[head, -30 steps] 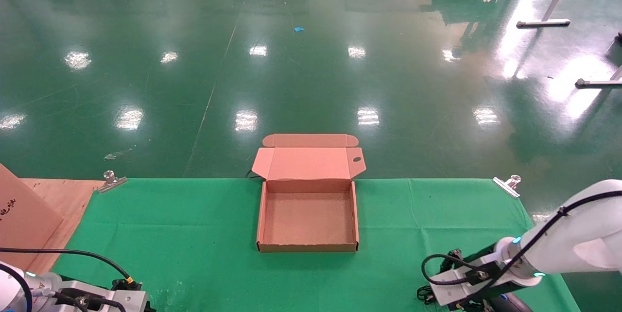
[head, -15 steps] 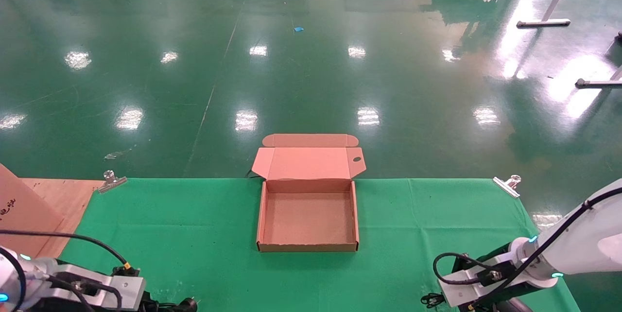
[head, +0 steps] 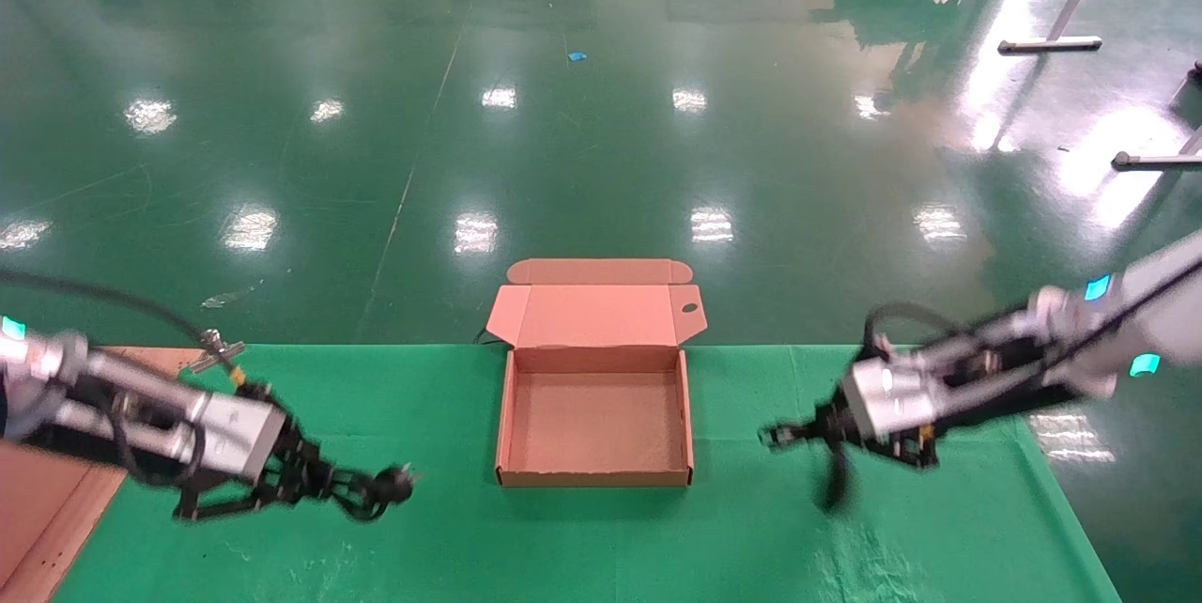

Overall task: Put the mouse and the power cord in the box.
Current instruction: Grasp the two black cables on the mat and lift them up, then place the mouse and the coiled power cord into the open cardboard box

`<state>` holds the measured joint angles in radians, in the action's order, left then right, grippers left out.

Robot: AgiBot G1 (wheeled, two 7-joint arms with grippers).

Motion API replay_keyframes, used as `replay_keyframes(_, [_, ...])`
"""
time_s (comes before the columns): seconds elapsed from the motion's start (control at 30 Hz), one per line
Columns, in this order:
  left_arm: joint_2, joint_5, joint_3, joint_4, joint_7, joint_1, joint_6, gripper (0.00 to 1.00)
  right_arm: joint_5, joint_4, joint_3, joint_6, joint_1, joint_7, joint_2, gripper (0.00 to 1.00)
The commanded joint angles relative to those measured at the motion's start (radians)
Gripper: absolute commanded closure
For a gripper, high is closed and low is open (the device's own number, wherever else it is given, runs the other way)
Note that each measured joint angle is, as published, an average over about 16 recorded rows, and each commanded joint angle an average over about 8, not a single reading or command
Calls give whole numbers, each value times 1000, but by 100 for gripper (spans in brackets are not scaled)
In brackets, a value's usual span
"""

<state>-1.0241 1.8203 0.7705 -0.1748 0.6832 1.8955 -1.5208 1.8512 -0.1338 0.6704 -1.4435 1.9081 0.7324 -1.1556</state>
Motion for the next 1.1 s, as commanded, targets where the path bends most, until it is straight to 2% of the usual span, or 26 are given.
replay_keyframes(0.03, [-5,1,1,-30,-12,36,-33,100,-11,-22,-7,-48,44,-9,6,100])
replay_keyframes(0.17, [-30,-18,-9,-107,-77,92,-47,100,-21,-89,-15,-56,102,-82,-38,100])
replay_keyframes(0.43, [-68,-55,-14,-246,-193,160,-53,100,-14,-193,-16,-13,171,-227,-135,100])
replay_keyframes(0.77, [-61,-91,19,-377,-247,155,-41,100,-16,-271,-13,-38,193,-310,-151,100])
replay_keyframes(0.9, [-74,-88,26,-431,-239,99,42,100,-21,-298,-16,-50,192,-327,-135,100])
replay_keyframes(1.0, [-98,-42,38,-483,-247,28,170,100,-25,-318,-19,-59,191,-337,-120,100])
replay_keyframes(1.1, [-129,25,55,-541,-304,-53,320,100,-30,-340,-22,-68,186,-342,-101,100])
